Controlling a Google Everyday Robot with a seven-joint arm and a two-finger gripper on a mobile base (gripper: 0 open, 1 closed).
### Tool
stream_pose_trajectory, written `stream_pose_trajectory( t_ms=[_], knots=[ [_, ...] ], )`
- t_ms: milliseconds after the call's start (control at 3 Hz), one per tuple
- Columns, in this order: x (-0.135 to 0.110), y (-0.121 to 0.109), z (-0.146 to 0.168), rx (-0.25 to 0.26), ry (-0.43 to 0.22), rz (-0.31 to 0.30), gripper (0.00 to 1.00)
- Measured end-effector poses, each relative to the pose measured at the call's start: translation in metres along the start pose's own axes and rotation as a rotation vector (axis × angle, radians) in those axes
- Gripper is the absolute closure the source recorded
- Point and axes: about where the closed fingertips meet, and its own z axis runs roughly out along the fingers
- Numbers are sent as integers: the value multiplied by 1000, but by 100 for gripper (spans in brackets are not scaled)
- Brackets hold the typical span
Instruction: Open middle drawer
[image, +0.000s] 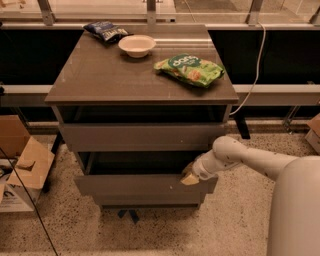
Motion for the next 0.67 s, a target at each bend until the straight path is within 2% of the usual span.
stream_pose_trajectory(
  t_ms=[333,667],
  knots=[
    [-1,0,-2,0,0,0,100],
    [-1,0,-2,0,0,0,82]
  ],
)
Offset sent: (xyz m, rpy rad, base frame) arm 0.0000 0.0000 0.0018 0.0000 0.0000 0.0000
